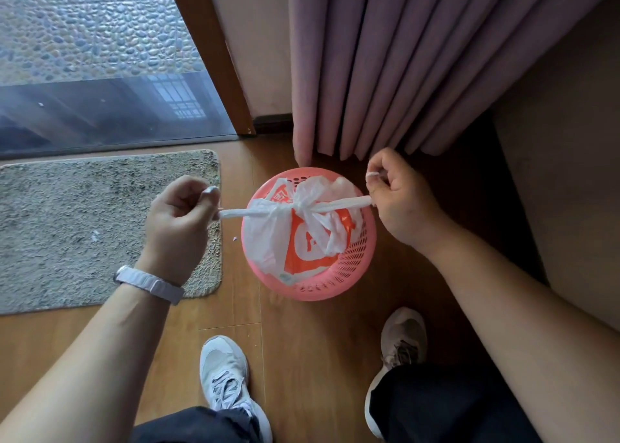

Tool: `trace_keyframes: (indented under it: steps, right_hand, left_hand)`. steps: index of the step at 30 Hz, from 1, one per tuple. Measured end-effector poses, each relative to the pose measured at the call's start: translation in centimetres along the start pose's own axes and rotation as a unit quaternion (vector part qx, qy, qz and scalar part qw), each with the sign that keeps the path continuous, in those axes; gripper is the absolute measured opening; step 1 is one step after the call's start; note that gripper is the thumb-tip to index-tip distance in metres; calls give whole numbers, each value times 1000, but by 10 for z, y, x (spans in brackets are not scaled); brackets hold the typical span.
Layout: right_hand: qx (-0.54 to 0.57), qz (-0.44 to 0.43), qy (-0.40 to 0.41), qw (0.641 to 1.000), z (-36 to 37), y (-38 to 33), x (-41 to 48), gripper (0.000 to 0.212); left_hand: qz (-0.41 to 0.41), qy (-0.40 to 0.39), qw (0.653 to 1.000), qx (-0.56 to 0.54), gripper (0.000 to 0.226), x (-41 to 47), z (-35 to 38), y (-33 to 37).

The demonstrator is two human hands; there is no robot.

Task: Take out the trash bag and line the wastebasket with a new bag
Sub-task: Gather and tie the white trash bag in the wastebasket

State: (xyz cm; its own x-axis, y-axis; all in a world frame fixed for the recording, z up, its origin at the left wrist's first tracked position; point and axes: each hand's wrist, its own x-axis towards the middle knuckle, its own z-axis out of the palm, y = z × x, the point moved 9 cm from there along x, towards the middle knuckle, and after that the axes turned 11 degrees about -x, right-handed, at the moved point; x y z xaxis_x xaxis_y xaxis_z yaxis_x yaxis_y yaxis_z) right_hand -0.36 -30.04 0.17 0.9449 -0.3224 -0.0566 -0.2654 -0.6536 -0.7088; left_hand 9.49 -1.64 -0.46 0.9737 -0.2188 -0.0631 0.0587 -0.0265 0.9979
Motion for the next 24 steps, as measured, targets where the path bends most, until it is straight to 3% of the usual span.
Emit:
trace_keyframes:
  steps: [5,14,24]
  right_hand:
    - [88,-25,-19,996,6,-30,-1,9]
    - [152,-109,-92,978,14,-97,-17,10]
    - [180,-97,-143,968,28,-97,-17,11]
  left_hand:
    - [14,13,1000,-13,4,-3,10,18]
    - [38,-59,993,-91,10,-16,70,45]
    - [-16,-89,988,-126,16,-17,82,38]
